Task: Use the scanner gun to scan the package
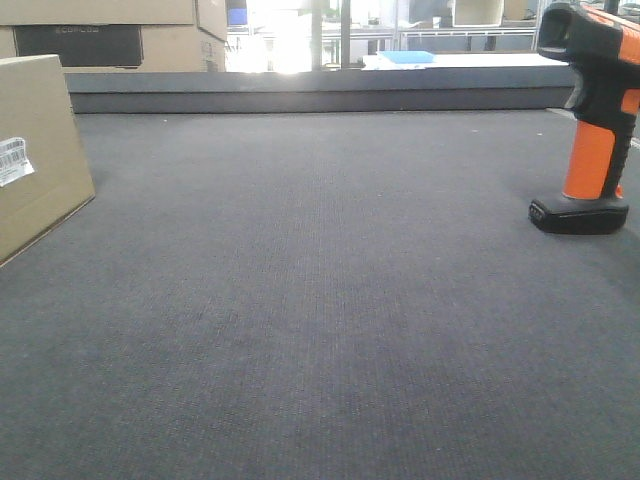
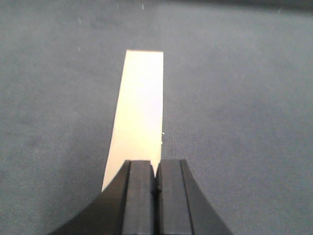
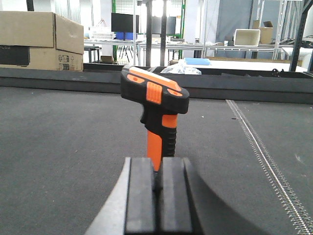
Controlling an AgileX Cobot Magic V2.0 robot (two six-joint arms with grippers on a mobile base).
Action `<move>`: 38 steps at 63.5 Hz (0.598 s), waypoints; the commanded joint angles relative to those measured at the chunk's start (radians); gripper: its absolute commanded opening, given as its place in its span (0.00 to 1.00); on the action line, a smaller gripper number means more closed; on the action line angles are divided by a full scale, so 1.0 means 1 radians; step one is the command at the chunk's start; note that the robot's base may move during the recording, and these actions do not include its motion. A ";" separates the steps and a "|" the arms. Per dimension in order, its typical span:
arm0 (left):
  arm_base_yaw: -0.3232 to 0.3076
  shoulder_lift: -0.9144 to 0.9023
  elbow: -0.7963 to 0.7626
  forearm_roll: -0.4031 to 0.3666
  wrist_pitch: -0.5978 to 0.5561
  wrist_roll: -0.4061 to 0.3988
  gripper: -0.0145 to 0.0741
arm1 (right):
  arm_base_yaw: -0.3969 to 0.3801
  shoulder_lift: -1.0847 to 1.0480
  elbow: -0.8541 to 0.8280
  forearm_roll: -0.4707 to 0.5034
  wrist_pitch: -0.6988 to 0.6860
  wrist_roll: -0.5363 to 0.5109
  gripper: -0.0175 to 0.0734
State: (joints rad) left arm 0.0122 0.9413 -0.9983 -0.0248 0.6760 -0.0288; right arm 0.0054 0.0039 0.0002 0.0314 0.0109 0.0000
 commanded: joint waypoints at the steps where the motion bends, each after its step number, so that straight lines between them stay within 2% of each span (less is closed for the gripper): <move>1: 0.005 0.087 -0.071 -0.011 0.044 -0.003 0.04 | 0.004 -0.004 0.000 0.000 -0.020 0.000 0.01; 15: 0.005 0.322 -0.279 -0.011 0.285 -0.003 0.04 | 0.004 -0.004 0.000 0.000 -0.020 0.000 0.01; 27: 0.005 0.423 -0.358 -0.003 0.306 -0.002 0.05 | 0.004 -0.004 0.000 0.000 -0.020 0.000 0.01; 31: 0.005 0.439 -0.366 0.009 0.301 -0.002 0.12 | 0.004 -0.004 0.000 0.000 -0.020 0.000 0.01; 38: 0.005 0.459 -0.366 0.019 0.295 -0.002 0.38 | 0.004 -0.004 0.000 0.000 -0.020 0.000 0.01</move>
State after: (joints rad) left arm 0.0122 1.3909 -1.3535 -0.0137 0.9810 -0.0288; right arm 0.0054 0.0039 0.0002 0.0314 0.0109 0.0000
